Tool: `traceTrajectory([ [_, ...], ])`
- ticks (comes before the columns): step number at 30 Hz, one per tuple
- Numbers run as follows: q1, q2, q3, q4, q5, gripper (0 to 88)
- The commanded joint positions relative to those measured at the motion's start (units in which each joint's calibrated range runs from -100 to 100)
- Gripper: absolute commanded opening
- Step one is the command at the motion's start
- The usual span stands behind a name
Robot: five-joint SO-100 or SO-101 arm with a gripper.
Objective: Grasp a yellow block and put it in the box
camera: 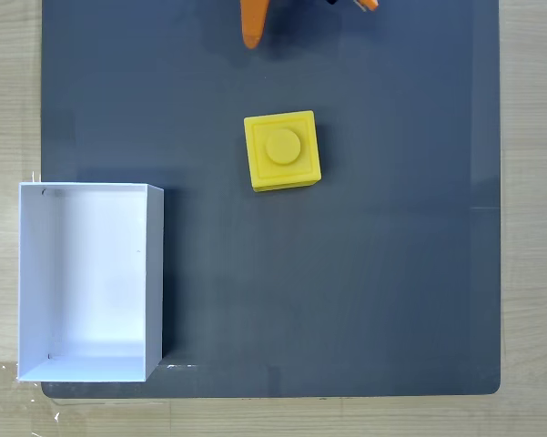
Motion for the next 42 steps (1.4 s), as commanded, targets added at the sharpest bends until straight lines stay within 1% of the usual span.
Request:
traceTrajectory([
  [1, 0.4, -0.2, -0.1, 0.4, 0.1, 2.5],
  [17, 0.7, 0.1, -0.3, 0.4, 0.3, 3.2],
  [23, 0.9, 3.0, -3.6, -0.3, 0.3, 3.3],
  [29, 1.1, 18.3, -17.9, -5.8, 0.3, 3.3],
  [39, 0.4, 50.5, -50.6, -4.1, 0.4, 3.4],
  [41, 0.2, 56.1, -56.7, -1.0, 1.8, 4.2],
  [42, 0.2, 58.8, -59.6, 0.9, 2.8, 6.0],
])
